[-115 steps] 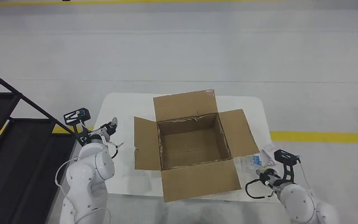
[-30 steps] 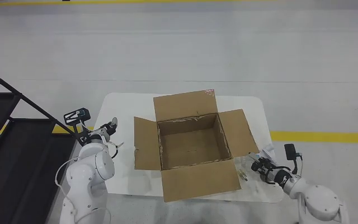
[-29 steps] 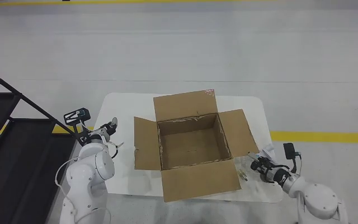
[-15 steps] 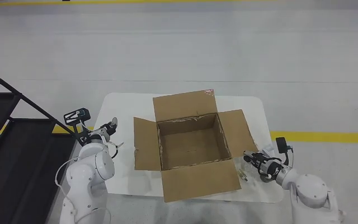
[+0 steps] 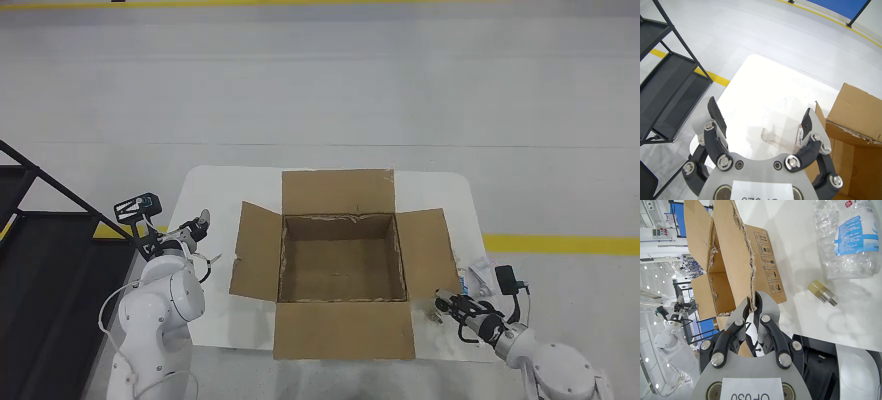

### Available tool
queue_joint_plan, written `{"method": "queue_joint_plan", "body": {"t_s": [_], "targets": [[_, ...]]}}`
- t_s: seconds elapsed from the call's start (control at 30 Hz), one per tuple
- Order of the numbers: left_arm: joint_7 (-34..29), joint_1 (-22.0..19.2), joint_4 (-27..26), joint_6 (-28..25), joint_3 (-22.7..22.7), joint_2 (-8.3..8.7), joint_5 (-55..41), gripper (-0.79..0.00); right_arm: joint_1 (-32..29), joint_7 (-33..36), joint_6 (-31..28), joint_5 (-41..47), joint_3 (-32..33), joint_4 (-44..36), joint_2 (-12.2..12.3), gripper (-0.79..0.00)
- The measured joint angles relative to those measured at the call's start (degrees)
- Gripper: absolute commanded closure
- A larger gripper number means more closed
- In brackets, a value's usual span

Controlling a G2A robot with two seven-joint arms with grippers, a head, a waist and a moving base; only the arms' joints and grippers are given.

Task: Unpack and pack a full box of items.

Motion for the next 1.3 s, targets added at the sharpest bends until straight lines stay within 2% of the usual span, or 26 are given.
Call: {"method": "queue_joint_plan", "body": {"t_s": [0.13, 0.23, 0.3, 0.33, 0.4, 0.43, 0.63, 0.8, 0.87, 0.9, 0.93, 1.1, 1.3], "targets": [[0.0, 0.0, 0.0, 0.0, 0.0, 0.0, 0.0, -0.785, -3.31, -1.01, 0.24, 0.32, 0.17, -3.41, 0.17, 0.0], [0.0, 0.0, 0.0, 0.0, 0.0, 0.0, 0.0, -0.785, -4.29, -1.05, 0.33, 0.12, 0.12, -4.37, 0.42, -0.065], [0.0, 0.0, 0.0, 0.0, 0.0, 0.0, 0.0, -0.785, -4.13, -0.3, 0.3, -0.58, -0.16, -4.49, 0.67, -0.256], [0.0, 0.0, 0.0, 0.0, 0.0, 0.0, 0.0, -0.785, -3.93, -0.04, 0.31, -0.97, -0.3, -4.51, 0.79, -0.391], [0.0, 0.0, 0.0, 0.0, 0.0, 0.0, 0.0, -0.785, -3.52, 0.47, 0.55, -2.5, -0.64, -4.83, 1.07, -0.77], [0.0, 0.0, 0.0, 0.0, 0.0, 0.0, 0.0, -0.785, -3.37, 0.66, 0.79, -3.23, -0.72, -5.07, 1.2, -0.785], [0.0, 0.0, 0.0, 0.0, 0.0, 0.0, 0.0, -0.785, -3.57, 0.85, 3.01, -7.26, 1.04, -8.54, 2.0, -0.785], [0.0, 0.0, 0.0, 0.0, 0.0, 0.0, 0.0, -0.785, -4.87, 0.48, 7.99, -13.72, 5.23, -13.69, 2.77, -0.785], [0.0, 0.0, 0.0, 0.0, 0.0, 0.0, 0.0, -0.785, -5.63, -0.33, 9.81, -17.3, 6.37, -16.07, 2.97, -0.369], [0.0, 0.0, 0.0, 0.0, 0.0, 0.0, 0.0, -0.785, -6.12, -0.9, 10.83, -19.83, 6.81, -17.37, 3.09, -0.043], [0.0, 0.0, 0.0, 0.0, 0.0, 0.0, 0.0, -0.785, -6.4, -1.26, 11.51, -21.58, 6.89, -18.16, 3.16, 0.0], [0.0, 0.0, 0.0, 0.0, 0.0, 0.0, 0.0, -0.785, -7.06, -2.72, 13.21, -27.56, 4.36, -20.4, 3.33, 0.0], [0.0, 0.0, 0.0, 0.0, 0.0, 0.0, 0.0, -0.785, -7.07, -2.76, 13.3, -27.52, 4.32, -20.4, 3.33, 0.0]]}}
